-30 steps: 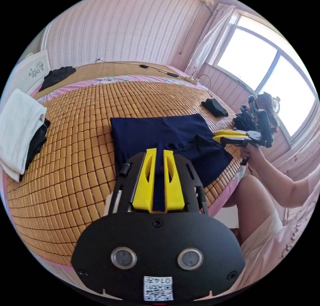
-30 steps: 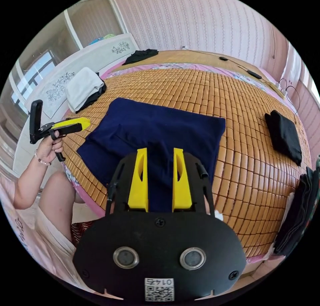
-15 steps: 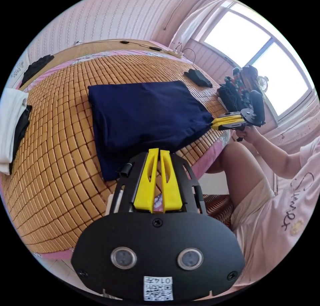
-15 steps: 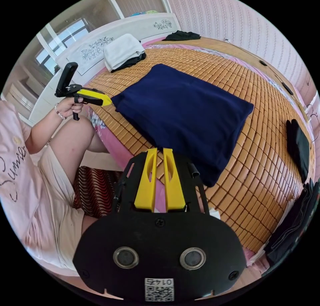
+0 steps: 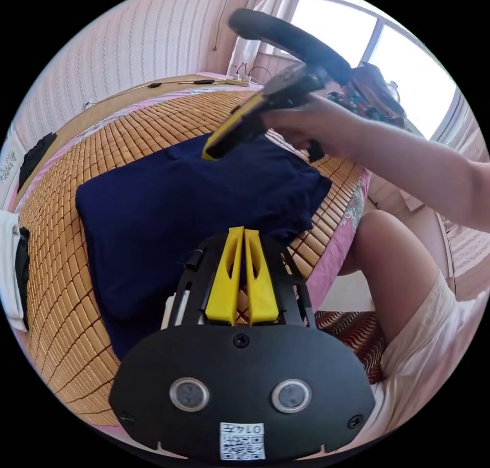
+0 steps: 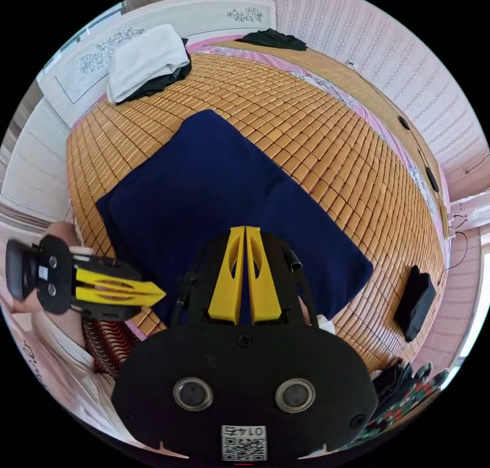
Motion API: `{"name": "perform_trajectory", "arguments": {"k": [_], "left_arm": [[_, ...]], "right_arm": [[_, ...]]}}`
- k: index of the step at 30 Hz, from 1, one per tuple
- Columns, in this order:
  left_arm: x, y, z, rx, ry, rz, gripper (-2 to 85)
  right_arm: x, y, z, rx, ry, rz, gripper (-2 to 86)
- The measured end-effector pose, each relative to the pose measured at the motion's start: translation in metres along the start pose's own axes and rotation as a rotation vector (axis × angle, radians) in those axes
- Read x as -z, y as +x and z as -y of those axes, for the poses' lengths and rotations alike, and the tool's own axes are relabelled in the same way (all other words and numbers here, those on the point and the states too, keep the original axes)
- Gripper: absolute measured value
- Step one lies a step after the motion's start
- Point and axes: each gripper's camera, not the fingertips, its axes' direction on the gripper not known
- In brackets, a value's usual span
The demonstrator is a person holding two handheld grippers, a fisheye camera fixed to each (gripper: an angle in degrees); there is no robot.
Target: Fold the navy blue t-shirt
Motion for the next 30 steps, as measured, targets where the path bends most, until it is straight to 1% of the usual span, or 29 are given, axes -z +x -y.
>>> {"name": "perform_trajectory", "arguments": {"k": [1, 3, 4, 6, 10, 12, 13, 15, 17, 20, 22, 24, 25, 27, 28, 30], "left_arm": [[-0.003, 0.001, 0.001, -0.007, -0.014, -0.012, -1.0], [-0.01, 0.009, -0.003, -0.056, -0.057, -0.045, -1.0], [-0.008, 0.011, -0.005, -0.064, -0.036, -0.041, -1.0], [-0.004, 0.015, -0.007, -0.075, -0.035, -0.05, -1.0], [0.001, 0.018, -0.004, -0.08, -0.028, -0.076, -1.0], [0.004, 0.019, -0.005, -0.068, -0.018, -0.099, -1.0], [0.005, 0.02, -0.004, -0.071, -0.018, -0.103, -1.0], [0.01, 0.025, -0.004, -0.081, -0.024, -0.104, -1.0], [0.013, 0.031, -0.002, -0.09, -0.024, -0.091, -1.0], [0.022, 0.038, 0.002, -0.096, -0.041, -0.106, -0.9], [0.026, 0.043, 0.001, -0.113, -0.041, -0.098, -0.9], [0.029, 0.046, 0.0, -0.126, -0.04, -0.099, -0.6], [0.031, 0.046, 0.0, -0.126, -0.043, -0.106, -0.5], [0.043, 0.045, -0.001, -0.122, -0.015, -0.126, 0.7], [0.047, 0.046, -0.002, -0.127, 0.005, -0.136, 1.2], [0.066, 0.052, -0.004, -0.142, 0.084, -0.179, 3.7]], "right_arm": [[-0.005, 0.0, 0.007, -0.004, -0.008, -0.017, -1.0], [-0.036, -0.002, 0.029, 0.035, -0.14, -0.024, -0.9], [-0.034, -0.002, 0.032, 0.047, -0.125, -0.033, -0.9], [-0.035, -0.001, 0.054, 0.122, -0.258, -0.018, -0.9], [-0.03, 0.013, 0.08, 0.083, -0.214, -0.052, -0.9], [-0.056, 0.02, 0.091, 0.103, -0.313, -0.041, -0.8], [-0.055, 0.021, 0.094, 0.11, -0.311, -0.046, -0.8], [-0.057, 0.027, 0.103, 0.137, -0.394, -0.02, -0.7], [-0.055, 0.034, 0.103, 0.113, -0.353, -0.033, -0.6], [-0.057, 0.047, 0.093, 0.057, -0.34, 0.0, -0.6], [-0.047, 0.056, 0.077, 0.006, -0.278, 0.025, -0.7], [-0.017, 0.071, 0.034, -0.085, -0.119, 0.107, -0.5], [-0.009, 0.075, 0.02, -0.106, -0.086, 0.128, -0.4], [0.018, 0.089, -0.052, -0.186, -0.001, 0.142, 1.2], [0.023, 0.092, -0.073, -0.213, 0.011, 0.13, 1.7], [0.033, 0.102, -0.156, -0.334, -0.001, 0.093, 7.7]]}}
